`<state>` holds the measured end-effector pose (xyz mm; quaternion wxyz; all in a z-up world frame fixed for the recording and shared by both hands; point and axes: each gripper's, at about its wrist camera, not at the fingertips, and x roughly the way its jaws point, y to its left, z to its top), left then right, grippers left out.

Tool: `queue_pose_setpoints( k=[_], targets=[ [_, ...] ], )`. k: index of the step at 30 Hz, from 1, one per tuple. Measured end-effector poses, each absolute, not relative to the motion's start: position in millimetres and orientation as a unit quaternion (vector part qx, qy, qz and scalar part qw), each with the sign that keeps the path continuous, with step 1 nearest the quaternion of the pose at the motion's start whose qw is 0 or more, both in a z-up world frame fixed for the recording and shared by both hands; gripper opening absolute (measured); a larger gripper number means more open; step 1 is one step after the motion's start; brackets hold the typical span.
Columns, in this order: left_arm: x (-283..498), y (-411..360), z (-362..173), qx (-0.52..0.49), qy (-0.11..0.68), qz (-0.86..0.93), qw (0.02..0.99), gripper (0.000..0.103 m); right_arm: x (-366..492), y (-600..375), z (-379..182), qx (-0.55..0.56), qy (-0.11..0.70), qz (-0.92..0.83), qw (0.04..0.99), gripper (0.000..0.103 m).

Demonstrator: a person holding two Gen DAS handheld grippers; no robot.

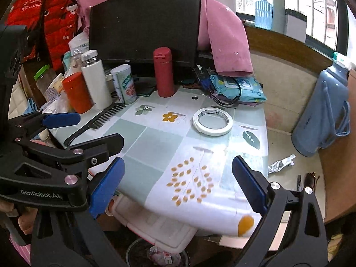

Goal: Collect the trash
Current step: 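Raise both open tools back up toward the desk top, then grasp the white tape roll on the desk with the right tool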

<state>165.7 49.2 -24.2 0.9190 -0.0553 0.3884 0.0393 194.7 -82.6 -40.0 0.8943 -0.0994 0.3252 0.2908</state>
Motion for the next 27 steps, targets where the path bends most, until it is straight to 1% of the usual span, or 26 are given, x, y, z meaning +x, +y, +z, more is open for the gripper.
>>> queue_pose_setpoints(
  k=[13, 24, 26, 27],
  targets=[
    [235.3, 65.7, -51.5, -0.06, 0.413, 0.051, 0.908, 0.098, 264.8, -60.8, -60.3, -0.123, 0.358, 0.303, 0.875, 0.096],
    [291.1, 95.2, -83.5, -0.091, 0.453, 0.074, 0.884, 0.098, 333.5, -23.7, -89.5, -0.172, 0.392, 0.309, 0.849, 0.096],
    [297.3, 103.2, -91.3, -0.094, 0.456, 0.078, 0.882, 0.098, 341.6, -18.2, -94.3, -0.181, 0.397, 0.311, 0.845, 0.094],
    [299.0, 106.0, -94.3, -0.096, 0.457, 0.079, 0.88, 0.098, 346.0, -15.2, -97.1, -0.184, 0.4, 0.313, 0.841, 0.091]
  ],
)
